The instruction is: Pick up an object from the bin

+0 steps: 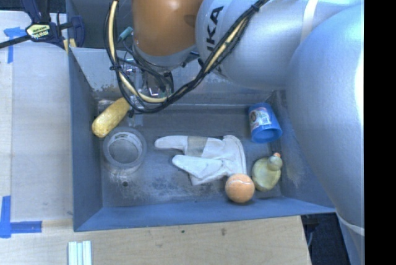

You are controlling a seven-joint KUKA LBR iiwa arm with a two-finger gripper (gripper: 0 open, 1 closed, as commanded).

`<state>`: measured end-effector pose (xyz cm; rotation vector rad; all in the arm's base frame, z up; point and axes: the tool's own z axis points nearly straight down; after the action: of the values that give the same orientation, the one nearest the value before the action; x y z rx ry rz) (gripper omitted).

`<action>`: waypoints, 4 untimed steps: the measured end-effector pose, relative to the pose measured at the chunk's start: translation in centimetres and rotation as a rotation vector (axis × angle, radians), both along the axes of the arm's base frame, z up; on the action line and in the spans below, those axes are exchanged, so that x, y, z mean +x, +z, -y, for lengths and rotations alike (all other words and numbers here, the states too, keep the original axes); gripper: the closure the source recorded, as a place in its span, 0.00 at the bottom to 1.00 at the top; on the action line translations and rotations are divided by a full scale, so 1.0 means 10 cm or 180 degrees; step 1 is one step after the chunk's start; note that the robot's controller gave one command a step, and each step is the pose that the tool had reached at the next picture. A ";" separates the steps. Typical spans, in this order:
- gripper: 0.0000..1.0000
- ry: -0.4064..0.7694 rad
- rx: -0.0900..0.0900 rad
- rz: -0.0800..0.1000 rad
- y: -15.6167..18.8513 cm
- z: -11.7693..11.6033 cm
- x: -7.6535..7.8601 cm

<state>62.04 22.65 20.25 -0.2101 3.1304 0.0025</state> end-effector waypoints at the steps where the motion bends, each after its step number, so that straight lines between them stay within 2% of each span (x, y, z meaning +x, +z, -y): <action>1: 0.00 0.1351 -0.0007 -0.0001 -0.31 -0.13 -0.04; 2: 0.00 0.1163 -0.0003 0.0003 -0.56 -0.15 0.02; 3: 0.00 0.2263 -0.0006 0.0012 -1.05 -0.14 0.02; 4: 1.00 0.2592 -0.0004 -0.0006 -1.32 -0.09 0.03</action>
Offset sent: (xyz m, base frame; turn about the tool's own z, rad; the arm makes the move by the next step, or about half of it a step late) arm 0.0019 0.0157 -0.0622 -0.3546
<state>62.36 23.60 7.10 -1.4337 2.7940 0.0030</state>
